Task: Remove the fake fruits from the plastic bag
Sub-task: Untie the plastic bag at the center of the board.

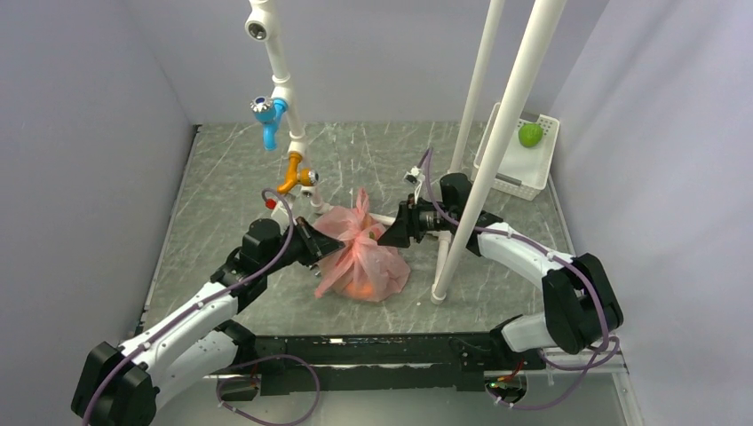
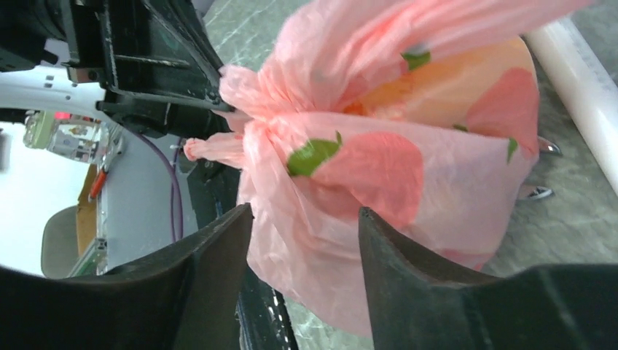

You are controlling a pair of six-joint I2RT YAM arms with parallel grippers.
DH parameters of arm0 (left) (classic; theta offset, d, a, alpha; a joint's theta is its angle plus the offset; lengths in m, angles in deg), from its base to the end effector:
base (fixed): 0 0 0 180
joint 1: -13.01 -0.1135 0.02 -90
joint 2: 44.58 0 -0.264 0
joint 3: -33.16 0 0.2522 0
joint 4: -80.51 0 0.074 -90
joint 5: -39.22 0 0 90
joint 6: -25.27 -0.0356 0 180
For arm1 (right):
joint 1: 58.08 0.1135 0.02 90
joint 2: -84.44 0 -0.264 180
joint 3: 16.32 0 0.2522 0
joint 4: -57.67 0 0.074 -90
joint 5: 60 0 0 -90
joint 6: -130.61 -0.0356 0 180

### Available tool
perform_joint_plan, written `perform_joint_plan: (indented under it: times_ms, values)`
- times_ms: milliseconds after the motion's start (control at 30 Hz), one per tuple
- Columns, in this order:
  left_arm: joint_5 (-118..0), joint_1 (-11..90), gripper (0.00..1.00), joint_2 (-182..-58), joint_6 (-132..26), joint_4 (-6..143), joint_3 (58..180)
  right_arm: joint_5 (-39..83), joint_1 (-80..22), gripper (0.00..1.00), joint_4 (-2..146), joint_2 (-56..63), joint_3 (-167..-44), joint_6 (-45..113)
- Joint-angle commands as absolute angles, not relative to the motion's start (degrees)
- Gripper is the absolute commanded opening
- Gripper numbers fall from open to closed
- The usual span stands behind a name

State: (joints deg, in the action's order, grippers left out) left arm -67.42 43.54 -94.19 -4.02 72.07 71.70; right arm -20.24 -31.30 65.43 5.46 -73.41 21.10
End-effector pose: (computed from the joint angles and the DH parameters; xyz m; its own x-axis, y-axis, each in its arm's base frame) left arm 0.1657 -0.1095 0.2300 -0.7680 -0.5172 -0.3777 0.1010 0.4846 -0.8689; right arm 0.2445 0.1540 0.2307 -0.7117 -0.1199 -0.6922 -0.6863 0.3289 0.6487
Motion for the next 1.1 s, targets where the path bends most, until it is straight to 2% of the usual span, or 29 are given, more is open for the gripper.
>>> perform_joint_plan:
  times_ms: [0,67,133,233,567,667,900,1000,1067]
  values:
    - [-70.8,45.0,0.0,-94.2,-0.3,80.7,71.5,-25.1,-30.6,0.62,63.5,5.2,-77.8,23.1]
    - [-70.5,45.4,0.0,-94.3,-0.2,80.7,71.4,-26.7,-30.6,0.67,61.4,5.4,-77.3,22.5]
    - [-70.3,45.4,0.0,-94.5,0.2,81.1,71.1,-27.2,-30.3,0.67,61.1,4.6,-77.6,22.4]
    - [-70.1,45.4,0.0,-94.8,0.5,81.5,70.8,-27.3,-29.7,0.61,61.5,2.7,-78.7,22.8]
    - [-70.1,45.4,0.0,-96.8,-0.4,80.6,72.0,-28.5,-28.0,0.52,59.2,-2.1,-80.7,22.1]
    - [-69.5,45.4,0.0,-96.8,-0.7,79.7,72.4,-28.2,-28.0,0.43,59.2,-2.6,-81.3,22.0]
    - [-66.1,45.3,0.0,-95.6,-1.6,74.0,73.2,-25.4,-28.4,0.09,58.3,-3.0,-81.3,20.0]
    - [-62.4,44.8,0.0,-93.4,-0.6,68.7,73.1,-26.3,-29.2,0.0,57.4,-3.1,-81.0,18.9]
    - [-60.3,44.2,0.0,-91.0,0.0,67.3,71.9,-28.2,-30.4,0.0,54.2,-2.5,-79.5,16.9]
